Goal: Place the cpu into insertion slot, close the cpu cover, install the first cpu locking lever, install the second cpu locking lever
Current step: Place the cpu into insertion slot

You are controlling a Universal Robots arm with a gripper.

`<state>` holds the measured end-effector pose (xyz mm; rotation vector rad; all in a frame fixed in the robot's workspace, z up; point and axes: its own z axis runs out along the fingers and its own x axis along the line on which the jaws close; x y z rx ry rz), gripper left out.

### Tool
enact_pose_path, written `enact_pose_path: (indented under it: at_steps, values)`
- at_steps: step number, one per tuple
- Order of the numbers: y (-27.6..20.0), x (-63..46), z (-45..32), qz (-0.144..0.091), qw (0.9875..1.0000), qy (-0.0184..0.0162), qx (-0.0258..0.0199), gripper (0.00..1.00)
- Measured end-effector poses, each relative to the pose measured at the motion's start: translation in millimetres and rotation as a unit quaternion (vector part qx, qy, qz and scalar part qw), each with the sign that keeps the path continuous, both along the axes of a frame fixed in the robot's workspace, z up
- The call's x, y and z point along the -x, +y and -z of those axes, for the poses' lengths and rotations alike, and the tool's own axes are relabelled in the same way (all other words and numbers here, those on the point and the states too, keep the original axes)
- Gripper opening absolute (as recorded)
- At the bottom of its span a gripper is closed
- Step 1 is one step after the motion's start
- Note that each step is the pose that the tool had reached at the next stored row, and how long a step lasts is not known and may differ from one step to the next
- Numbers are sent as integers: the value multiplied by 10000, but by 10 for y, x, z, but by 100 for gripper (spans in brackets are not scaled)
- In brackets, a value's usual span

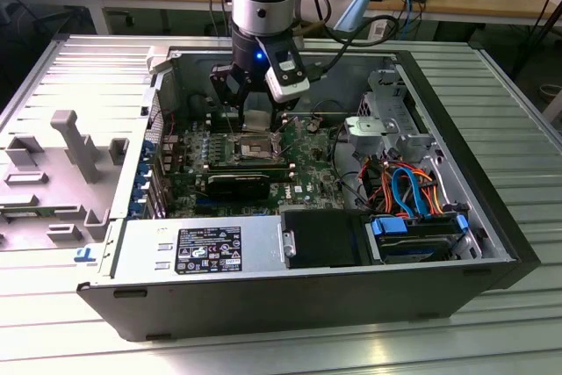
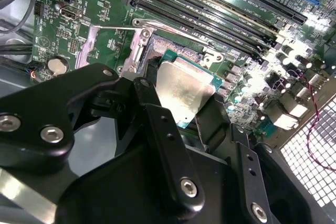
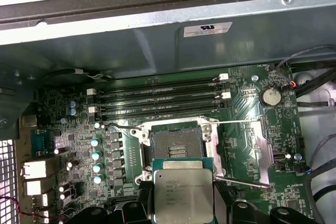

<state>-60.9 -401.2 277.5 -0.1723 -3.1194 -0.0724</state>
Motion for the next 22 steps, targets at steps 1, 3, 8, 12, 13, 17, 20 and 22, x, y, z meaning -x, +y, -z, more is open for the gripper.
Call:
enact_pose_path:
  at_steps: [1,3,8,12,13,17,20,22]
  values:
    - [-1,0,0,19,10000,0,1,54]
    - [-1,0,0,61,10000,1,2,54]
    - [-1,0,1,177,9998,1,6,54]
    - [-1,0,3,278,9996,0,14,54]
    - [-1,0,3,291,9996,0,15,54]
    - [-1,0,4,368,9993,0,20,54]
    - [-2,0,5,406,9992,0,20,54]
    - [-2,0,5,431,9991,0,22,54]
